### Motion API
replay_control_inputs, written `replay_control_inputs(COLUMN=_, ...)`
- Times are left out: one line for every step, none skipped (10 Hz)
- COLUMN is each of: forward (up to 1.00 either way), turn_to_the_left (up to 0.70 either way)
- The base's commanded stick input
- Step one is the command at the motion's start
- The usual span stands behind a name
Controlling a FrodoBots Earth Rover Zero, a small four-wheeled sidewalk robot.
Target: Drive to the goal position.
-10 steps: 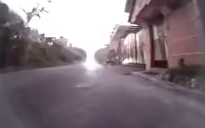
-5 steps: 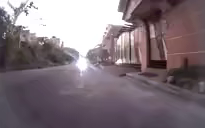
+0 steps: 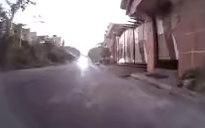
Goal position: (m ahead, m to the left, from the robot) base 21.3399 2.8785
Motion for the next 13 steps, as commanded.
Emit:
replay_control_inputs(forward=1.00, turn_to_the_left=0.00)
replay_control_inputs(forward=1.00, turn_to_the_left=0.00)
replay_control_inputs(forward=1.00, turn_to_the_left=0.00)
replay_control_inputs(forward=1.00, turn_to_the_left=0.00)
replay_control_inputs(forward=1.00, turn_to_the_left=0.00)
replay_control_inputs(forward=1.00, turn_to_the_left=0.00)
replay_control_inputs(forward=1.00, turn_to_the_left=0.00)
replay_control_inputs(forward=1.00, turn_to_the_left=0.00)
replay_control_inputs(forward=1.00, turn_to_the_left=0.00)
replay_control_inputs(forward=1.00, turn_to_the_left=0.00)
replay_control_inputs(forward=1.00, turn_to_the_left=0.00)
replay_control_inputs(forward=1.00, turn_to_the_left=0.00)
replay_control_inputs(forward=1.00, turn_to_the_left=0.00)
